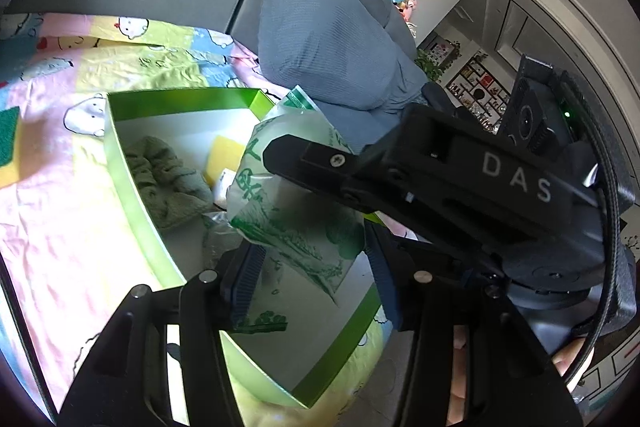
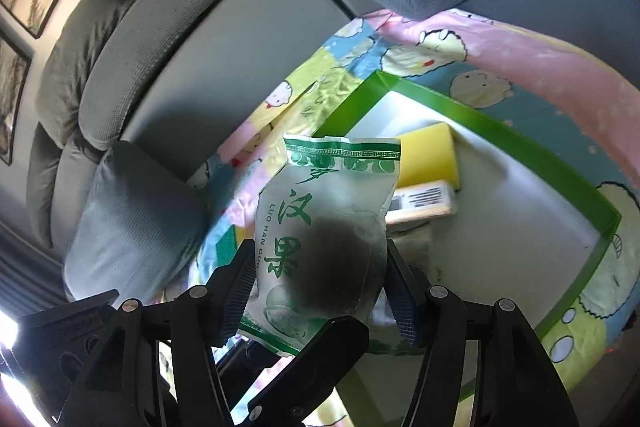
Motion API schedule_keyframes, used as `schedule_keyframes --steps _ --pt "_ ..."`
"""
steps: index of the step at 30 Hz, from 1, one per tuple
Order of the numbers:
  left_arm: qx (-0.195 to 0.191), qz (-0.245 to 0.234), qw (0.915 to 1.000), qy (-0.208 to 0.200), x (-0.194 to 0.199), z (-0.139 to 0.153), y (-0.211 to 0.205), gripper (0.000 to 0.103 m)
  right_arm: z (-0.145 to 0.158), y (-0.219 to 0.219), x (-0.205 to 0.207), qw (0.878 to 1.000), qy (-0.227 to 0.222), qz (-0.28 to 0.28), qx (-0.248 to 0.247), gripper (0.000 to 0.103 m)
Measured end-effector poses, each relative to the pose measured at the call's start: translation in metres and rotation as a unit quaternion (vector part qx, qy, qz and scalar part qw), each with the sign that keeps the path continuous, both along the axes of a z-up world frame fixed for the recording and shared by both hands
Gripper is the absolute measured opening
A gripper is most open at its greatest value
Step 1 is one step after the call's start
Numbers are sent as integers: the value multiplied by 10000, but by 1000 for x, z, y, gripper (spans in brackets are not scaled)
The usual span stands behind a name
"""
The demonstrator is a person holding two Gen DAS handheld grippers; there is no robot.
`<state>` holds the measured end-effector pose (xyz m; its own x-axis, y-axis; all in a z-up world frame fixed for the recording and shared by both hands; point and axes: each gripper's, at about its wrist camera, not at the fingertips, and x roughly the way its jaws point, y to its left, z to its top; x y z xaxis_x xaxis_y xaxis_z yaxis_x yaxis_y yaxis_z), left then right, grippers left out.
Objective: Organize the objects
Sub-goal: 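Lift the snack bag with the right gripper and carry it over the box, then lower the snack bag into the box and open the right gripper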
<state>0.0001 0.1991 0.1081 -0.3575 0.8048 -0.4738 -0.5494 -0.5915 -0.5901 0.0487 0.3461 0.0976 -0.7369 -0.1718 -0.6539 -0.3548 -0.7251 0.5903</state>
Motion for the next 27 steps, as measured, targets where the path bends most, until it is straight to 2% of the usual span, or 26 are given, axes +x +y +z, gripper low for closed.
schedule_keyframes --steps 7,15,19,27 --pt "1 -111 9996 -245 1 -8 8 49 -6 11 -1 9994 -198 -241 159 63" --pt "-168 -148 9997 -111 5 -9 11 49 -17 27 2 9923 -722 -861 524 63" --pt "-141 -114 9997 -135 4 -9 6 49 -16 32 5 9936 -612 -876 370 63" --pt "42 62 9999 -87 9 -2 -12 51 -7 30 8 9937 -412 -958 423 63"
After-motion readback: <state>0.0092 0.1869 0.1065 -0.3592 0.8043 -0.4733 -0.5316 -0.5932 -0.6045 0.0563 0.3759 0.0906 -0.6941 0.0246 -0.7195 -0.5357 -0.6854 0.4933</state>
